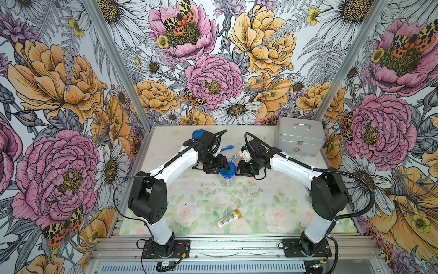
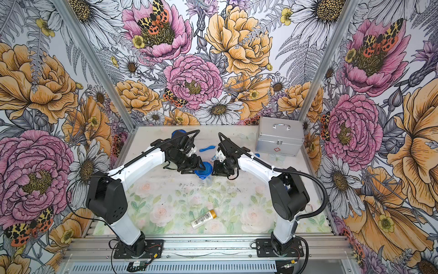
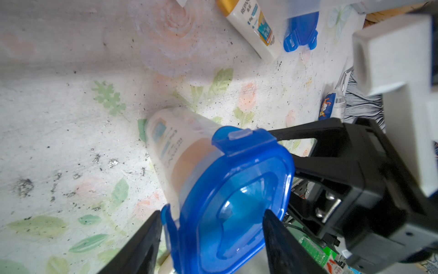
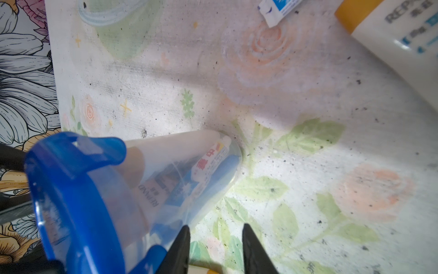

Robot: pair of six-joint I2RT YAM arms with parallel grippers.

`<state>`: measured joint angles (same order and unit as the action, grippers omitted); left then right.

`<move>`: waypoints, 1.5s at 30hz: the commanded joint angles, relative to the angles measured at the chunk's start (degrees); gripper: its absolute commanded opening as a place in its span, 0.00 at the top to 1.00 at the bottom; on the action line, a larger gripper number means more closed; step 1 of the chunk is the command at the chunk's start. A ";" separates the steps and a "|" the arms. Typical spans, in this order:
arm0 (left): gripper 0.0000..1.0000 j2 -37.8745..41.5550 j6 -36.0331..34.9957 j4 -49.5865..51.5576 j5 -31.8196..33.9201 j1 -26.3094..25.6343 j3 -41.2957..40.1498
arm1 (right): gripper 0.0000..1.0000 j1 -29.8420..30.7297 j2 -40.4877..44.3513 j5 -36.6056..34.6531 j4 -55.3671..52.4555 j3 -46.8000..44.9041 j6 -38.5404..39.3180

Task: Pack away toiletry kits
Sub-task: Close the fastener on the container, then move the container to the center of the board.

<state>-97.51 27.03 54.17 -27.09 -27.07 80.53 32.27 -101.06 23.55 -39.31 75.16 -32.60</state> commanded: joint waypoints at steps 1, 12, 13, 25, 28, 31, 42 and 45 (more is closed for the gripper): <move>0.26 3.14 0.09 -1.10 0.85 1.15 -1.32 | 0.62 -0.71 3.08 0.28 1.74 -1.75 -0.88; 0.01 3.11 -3.59 11.74 20.74 -7.98 10.54 | 0.30 -1.62 8.49 -2.84 -1.24 -4.62 -1.14; 0.01 1.85 -3.80 13.47 22.84 -9.18 12.80 | 0.27 -2.04 9.59 -3.59 -1.44 -5.28 -1.24; 0.01 -9.35 -0.32 19.64 32.32 -14.53 23.76 | 0.10 -7.79 19.83 -7.11 -3.67 -10.86 -1.32; 0.01 -11.11 0.13 19.48 32.32 -15.57 24.71 | 0.10 -10.19 21.32 -6.27 -3.88 -12.42 -1.00; 0.01 -12.87 0.64 19.49 32.01 -16.33 25.46 | 0.09 -12.07 21.72 -5.39 -4.08 -12.80 -0.28; 0.09 -13.61 2.42 19.48 34.53 -15.90 23.70 | 0.09 -14.63 20.11 -4.02 -4.20 -11.63 1.70; 0.13 -11.32 2.14 19.48 34.87 -13.74 20.89 | 0.10 -15.04 19.75 -4.19 -4.28 -10.83 2.00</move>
<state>-111.09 28.60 73.14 5.13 -43.20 103.79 17.78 -80.77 18.90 -43.09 62.52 -31.86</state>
